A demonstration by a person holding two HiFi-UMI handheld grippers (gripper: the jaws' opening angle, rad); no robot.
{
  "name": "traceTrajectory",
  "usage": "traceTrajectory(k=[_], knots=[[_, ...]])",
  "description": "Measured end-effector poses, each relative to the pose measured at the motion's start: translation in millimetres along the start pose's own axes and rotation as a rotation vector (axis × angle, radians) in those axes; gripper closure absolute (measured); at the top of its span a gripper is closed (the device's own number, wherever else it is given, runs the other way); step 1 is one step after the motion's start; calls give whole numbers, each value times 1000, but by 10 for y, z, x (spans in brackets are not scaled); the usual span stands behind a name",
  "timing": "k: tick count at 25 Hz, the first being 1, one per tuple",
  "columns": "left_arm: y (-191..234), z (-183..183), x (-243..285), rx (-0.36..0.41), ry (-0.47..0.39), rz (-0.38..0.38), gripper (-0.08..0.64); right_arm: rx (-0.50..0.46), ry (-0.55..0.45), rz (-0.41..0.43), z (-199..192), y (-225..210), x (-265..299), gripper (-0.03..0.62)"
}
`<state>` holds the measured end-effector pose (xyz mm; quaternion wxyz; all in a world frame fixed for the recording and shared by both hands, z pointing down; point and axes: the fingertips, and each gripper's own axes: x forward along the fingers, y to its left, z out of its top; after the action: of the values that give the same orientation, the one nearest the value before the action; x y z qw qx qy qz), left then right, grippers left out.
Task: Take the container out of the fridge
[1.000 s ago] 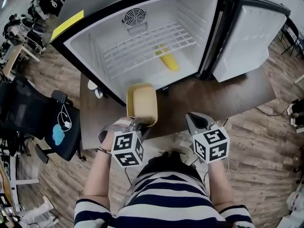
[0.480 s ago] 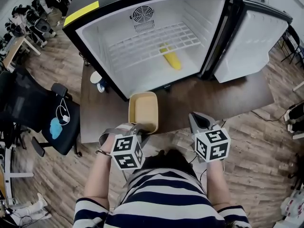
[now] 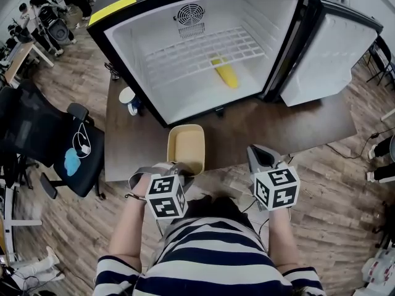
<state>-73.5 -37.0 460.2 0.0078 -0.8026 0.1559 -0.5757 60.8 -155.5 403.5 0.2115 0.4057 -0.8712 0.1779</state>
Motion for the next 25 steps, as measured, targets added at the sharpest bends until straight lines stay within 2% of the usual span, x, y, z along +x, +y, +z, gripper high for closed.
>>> traceTrajectory(k=[25], knots=[[-31,-127,38,-17,33,-15,560,-18,-3,14,-1,65,38,600]])
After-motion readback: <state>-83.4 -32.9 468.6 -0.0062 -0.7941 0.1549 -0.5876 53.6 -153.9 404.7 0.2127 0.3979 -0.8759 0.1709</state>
